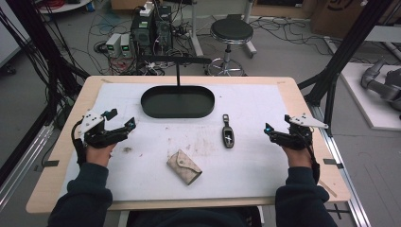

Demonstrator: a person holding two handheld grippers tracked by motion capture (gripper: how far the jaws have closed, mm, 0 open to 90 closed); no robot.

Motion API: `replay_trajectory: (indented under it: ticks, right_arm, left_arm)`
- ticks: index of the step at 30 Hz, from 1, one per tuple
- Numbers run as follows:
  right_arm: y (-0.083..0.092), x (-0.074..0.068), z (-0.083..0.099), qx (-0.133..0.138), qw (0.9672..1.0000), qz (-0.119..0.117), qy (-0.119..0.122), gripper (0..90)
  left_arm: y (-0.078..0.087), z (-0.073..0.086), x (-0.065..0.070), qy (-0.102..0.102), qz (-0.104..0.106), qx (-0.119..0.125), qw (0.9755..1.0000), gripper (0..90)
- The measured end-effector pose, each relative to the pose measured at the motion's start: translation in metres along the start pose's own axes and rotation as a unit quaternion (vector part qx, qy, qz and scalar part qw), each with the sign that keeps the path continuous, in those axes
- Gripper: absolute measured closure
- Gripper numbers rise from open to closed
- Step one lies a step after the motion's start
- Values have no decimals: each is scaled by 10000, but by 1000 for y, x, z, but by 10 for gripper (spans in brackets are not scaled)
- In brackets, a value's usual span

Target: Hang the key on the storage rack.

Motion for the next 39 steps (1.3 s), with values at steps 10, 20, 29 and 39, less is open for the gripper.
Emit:
replay_trajectory:
  ticks: [10, 20, 29, 39]
  right_arm:
    - [0, 3, 2, 22, 10000, -17, -86, 176]
    - [-12, -25, -3, -26, 9994, -338, -37, 217]
    - [-44, -85, -5, -547, 9952, -683, 445, 242]
    - [-87, -119, 12, -1418, 9843, -886, 557, 259]
  left_arm:
    - [-2, 1, -2, 16, -42, -40, 10000, 204]
    - [-2, 2, 0, -51, -33, -114, 9999, 208]
    - [2, 6, -1, -44, -117, -150, 9998, 213]
    - [-1, 9, -3, -18, -100, -243, 9997, 215]
Point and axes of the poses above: each handheld gripper's, and its own axes: y roughly backward along the jaws, z roughly out of its underside, x roughly to its right, the point moved 2 cm from there along -y, roughly forward along the jaws, and after that the axes turned 5 degrees about z, right-handed, at the moved point
